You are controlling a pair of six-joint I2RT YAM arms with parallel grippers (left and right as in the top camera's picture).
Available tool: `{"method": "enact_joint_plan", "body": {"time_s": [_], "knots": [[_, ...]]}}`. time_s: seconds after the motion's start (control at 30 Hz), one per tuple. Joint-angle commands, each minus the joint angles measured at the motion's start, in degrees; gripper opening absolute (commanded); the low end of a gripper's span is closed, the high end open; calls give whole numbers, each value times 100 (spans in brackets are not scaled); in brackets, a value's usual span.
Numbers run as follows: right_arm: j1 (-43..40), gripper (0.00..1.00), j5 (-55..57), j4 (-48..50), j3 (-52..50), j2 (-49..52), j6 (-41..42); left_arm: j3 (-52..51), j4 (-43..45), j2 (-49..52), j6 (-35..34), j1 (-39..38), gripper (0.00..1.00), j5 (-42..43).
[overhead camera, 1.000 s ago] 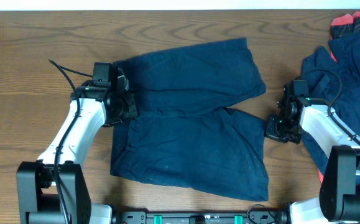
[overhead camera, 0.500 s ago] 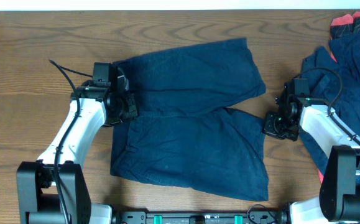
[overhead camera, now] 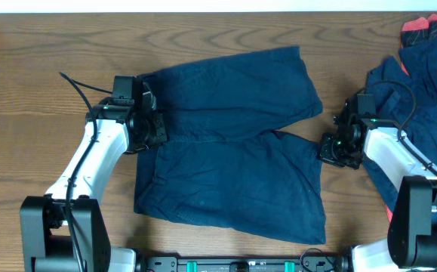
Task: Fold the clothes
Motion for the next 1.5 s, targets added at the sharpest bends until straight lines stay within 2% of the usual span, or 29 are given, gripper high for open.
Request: {"method": "enact_joint_plan", "body": {"time_s": [0.0, 0.17, 0.57, 0.77, 1.07, 1.23, 1.47], "knots": [[-22, 2, -42, 42, -46, 216, 15, -48, -20, -9, -9, 28, 6, -94], [-22, 2, 0, 133, -46, 518, -4, -48, -24, -9, -4, 28, 6, -146], [-28, 1, 479, -59, -46, 638, -2, -48, -22, -11, -142, 35, 6, -1429], [-50, 1, 577, -68, -46, 638, 0, -48, -11, -11, -365, 177, 6, -1746], [-249, 1, 623, -138, -46, 638, -4, -48, 131, 13, -483, 404, 6, -1757], [-260, 1, 625, -140, -46, 638, -9, -92, 116, 81, -479, 402, 6, -1182], [-258, 1, 625, -138, -46, 638, -9, -326, 273, 472, -474, 400, 7, -1185]]}}
